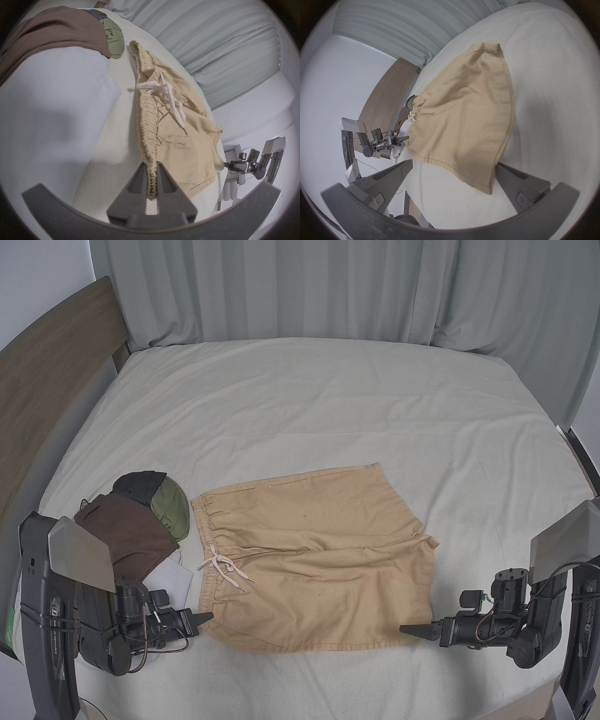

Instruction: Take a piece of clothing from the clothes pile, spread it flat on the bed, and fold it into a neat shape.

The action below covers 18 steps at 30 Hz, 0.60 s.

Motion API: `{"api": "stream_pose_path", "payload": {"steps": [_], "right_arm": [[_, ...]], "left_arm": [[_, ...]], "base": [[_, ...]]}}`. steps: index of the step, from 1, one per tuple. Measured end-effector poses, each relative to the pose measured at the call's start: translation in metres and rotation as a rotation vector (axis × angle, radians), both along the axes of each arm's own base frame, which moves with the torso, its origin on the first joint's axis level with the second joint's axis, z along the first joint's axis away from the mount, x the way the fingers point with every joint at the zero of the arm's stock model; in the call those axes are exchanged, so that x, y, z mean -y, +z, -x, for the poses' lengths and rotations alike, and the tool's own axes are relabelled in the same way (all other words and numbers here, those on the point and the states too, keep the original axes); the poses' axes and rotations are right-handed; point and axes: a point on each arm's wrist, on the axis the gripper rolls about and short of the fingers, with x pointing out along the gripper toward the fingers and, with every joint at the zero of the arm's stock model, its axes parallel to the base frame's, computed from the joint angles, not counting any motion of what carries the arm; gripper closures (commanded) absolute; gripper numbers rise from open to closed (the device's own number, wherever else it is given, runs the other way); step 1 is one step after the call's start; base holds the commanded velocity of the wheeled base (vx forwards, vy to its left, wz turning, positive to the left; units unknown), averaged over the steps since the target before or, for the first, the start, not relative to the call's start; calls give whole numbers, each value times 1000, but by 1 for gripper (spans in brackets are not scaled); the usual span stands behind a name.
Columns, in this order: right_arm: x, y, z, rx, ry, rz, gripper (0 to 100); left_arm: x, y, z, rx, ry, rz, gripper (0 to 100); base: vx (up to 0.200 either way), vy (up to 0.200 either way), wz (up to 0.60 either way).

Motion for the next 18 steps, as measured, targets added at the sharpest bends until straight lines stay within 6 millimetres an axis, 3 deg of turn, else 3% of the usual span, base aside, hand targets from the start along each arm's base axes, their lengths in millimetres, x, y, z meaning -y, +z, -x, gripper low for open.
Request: {"api": "stream_pose_path", "payload": {"steps": [1,2,18], "right_arm": [[0,0,0,-1,0,0,0],[0,0,0,-1,-1,1,100],[5,-10,0,7,11,44,100]], "left_arm": [[0,0,0,0,0,0,100],[0,0,0,0,0,0,100],[0,0,0,0,0,0,100]], "base": [[0,0,0],[0,0,0],[0,0,0]]}}
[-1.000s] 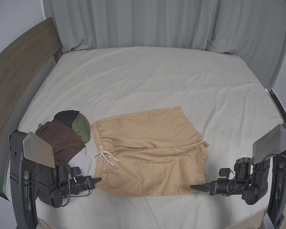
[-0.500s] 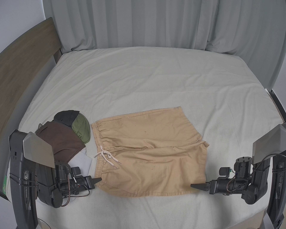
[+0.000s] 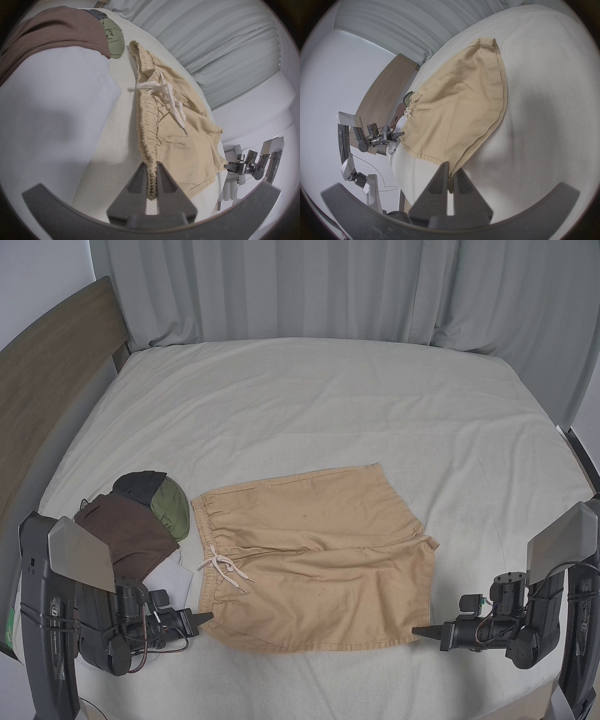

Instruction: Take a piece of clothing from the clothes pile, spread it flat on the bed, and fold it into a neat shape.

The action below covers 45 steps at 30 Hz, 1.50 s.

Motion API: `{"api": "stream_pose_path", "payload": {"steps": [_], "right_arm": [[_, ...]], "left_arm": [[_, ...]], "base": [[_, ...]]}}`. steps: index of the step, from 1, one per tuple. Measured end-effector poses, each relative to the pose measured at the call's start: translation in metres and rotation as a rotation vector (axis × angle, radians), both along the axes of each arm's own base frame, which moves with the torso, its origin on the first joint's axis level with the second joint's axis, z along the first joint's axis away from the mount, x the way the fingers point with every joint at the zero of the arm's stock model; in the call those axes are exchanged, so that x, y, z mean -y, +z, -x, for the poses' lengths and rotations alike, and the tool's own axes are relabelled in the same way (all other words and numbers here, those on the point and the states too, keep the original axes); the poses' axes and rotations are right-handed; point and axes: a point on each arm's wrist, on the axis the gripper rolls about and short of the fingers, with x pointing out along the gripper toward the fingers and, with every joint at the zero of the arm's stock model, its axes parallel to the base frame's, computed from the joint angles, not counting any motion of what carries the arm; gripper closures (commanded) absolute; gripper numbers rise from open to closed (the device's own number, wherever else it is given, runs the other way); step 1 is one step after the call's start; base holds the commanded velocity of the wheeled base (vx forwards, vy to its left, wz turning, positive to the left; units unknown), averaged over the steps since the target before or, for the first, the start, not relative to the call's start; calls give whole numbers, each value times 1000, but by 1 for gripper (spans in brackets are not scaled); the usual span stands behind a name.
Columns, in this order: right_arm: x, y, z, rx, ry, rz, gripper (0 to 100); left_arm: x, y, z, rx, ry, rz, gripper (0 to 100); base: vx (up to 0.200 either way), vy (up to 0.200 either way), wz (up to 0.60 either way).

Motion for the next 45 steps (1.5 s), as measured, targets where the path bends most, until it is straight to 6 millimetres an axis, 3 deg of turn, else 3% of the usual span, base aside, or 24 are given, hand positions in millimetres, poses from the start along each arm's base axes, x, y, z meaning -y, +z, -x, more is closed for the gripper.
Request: {"api": "stream_pose_path", "payload": {"steps": [11,30,45], "right_arm": [[2,-3,2,4,-20,43,100],[8,-3,28,-9,46,131,100],[11,-4,36,-20,65,156,100]], "left_arm": [[-1,0,1,-5,0,0,100],[-15,4,27,-13,-119,-25,100],[-17,6,32,-15,-127,-30,100]], "base": [[0,0,0],[0,0,0],[0,0,0]]}}
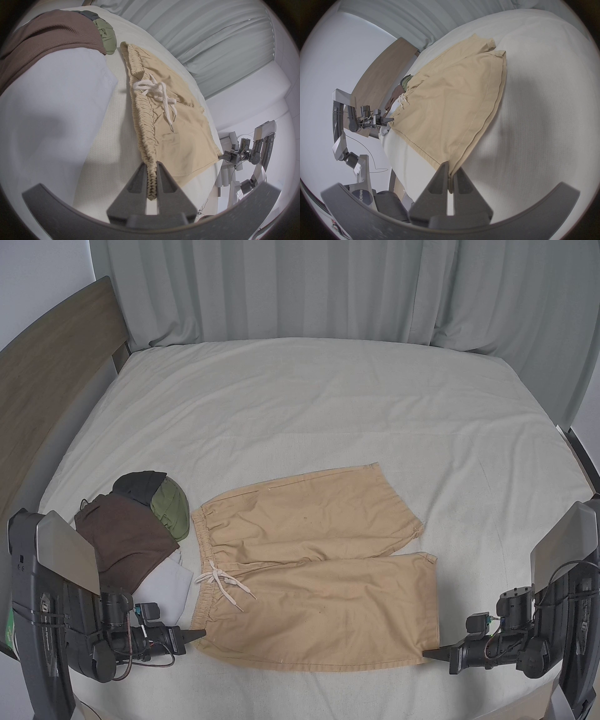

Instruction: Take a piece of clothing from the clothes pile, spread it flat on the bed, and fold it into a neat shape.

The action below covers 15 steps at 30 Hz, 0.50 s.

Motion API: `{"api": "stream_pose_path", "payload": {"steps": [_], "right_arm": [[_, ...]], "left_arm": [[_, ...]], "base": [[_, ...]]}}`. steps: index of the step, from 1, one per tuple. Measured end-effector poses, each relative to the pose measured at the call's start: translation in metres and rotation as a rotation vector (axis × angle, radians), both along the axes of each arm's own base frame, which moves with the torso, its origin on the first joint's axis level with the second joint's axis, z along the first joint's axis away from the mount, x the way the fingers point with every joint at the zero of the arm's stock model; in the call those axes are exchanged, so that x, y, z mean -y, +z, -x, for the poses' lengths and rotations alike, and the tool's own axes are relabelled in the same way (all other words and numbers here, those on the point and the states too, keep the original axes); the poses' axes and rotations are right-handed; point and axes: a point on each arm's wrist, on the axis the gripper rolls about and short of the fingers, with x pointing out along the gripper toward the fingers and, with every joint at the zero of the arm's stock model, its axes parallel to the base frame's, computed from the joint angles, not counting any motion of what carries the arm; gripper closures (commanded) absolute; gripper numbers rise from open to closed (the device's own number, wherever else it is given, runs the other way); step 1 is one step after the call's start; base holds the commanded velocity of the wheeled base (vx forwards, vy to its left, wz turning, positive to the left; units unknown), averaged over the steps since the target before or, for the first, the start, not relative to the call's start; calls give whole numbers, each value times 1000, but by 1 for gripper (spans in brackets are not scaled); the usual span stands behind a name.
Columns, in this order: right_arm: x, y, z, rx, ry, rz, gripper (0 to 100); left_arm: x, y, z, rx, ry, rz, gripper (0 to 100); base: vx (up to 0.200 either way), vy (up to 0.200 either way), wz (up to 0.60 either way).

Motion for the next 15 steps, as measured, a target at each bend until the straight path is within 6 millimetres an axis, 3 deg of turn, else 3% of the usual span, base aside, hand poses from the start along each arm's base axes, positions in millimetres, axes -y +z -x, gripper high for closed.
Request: {"api": "stream_pose_path", "payload": {"steps": [15], "right_arm": [[1,0,0,4,2,6,100]], "left_arm": [[0,0,5,-8,-17,-1,100]], "base": [[0,0,0]]}}
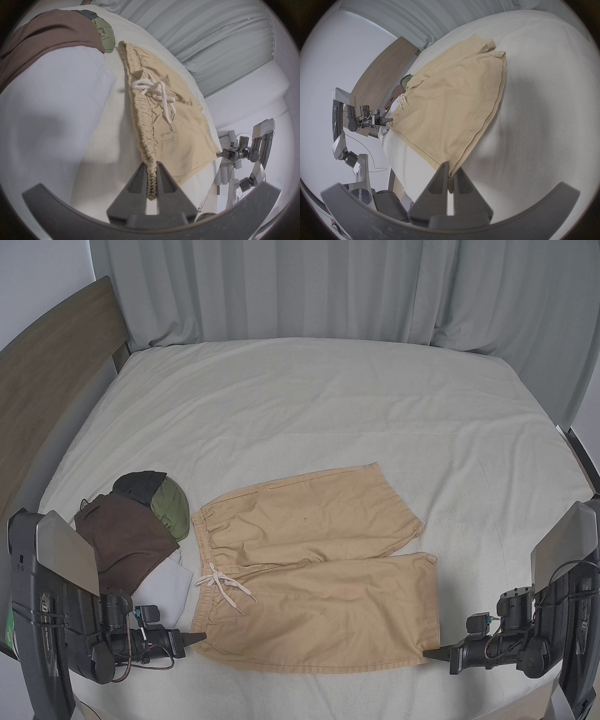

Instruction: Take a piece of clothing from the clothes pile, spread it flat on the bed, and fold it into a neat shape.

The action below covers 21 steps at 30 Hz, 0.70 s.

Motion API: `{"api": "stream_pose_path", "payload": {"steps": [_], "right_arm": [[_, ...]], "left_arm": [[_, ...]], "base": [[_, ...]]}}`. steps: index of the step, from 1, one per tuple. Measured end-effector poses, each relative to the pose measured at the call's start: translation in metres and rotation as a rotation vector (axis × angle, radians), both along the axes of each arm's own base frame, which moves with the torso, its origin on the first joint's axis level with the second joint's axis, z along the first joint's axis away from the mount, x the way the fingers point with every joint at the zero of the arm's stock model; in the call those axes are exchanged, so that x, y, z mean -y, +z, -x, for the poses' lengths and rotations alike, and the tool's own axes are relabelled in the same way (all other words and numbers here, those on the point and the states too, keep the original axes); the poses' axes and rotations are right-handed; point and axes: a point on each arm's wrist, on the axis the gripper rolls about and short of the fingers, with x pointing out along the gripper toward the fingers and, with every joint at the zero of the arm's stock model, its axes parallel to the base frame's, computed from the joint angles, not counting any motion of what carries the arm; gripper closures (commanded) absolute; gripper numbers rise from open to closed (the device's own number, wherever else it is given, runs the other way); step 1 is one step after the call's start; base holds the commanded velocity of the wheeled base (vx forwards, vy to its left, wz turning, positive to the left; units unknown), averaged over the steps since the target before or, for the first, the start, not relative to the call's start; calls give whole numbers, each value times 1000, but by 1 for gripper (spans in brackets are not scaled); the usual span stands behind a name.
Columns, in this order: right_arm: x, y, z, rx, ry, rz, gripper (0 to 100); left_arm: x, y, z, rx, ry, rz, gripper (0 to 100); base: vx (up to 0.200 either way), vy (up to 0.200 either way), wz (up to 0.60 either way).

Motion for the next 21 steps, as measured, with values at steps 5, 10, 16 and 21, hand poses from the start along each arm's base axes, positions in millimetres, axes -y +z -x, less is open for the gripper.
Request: {"api": "stream_pose_path", "payload": {"steps": [5,10,16,21], "right_arm": [[0,0,0,-3,1,0,100],[-1,-1,1,-9,4,2,100],[-1,-1,2,-16,7,3,100],[-1,-3,6,-65,11,13,100]], "left_arm": [[0,0,4,10,-35,-9,100],[-3,0,8,34,-72,-30,100],[-6,0,12,27,-81,-30,100],[-7,-1,15,33,-96,-46,100]], "base": [[0,0,0],[0,0,0],[0,0,0],[0,0,0]]}}
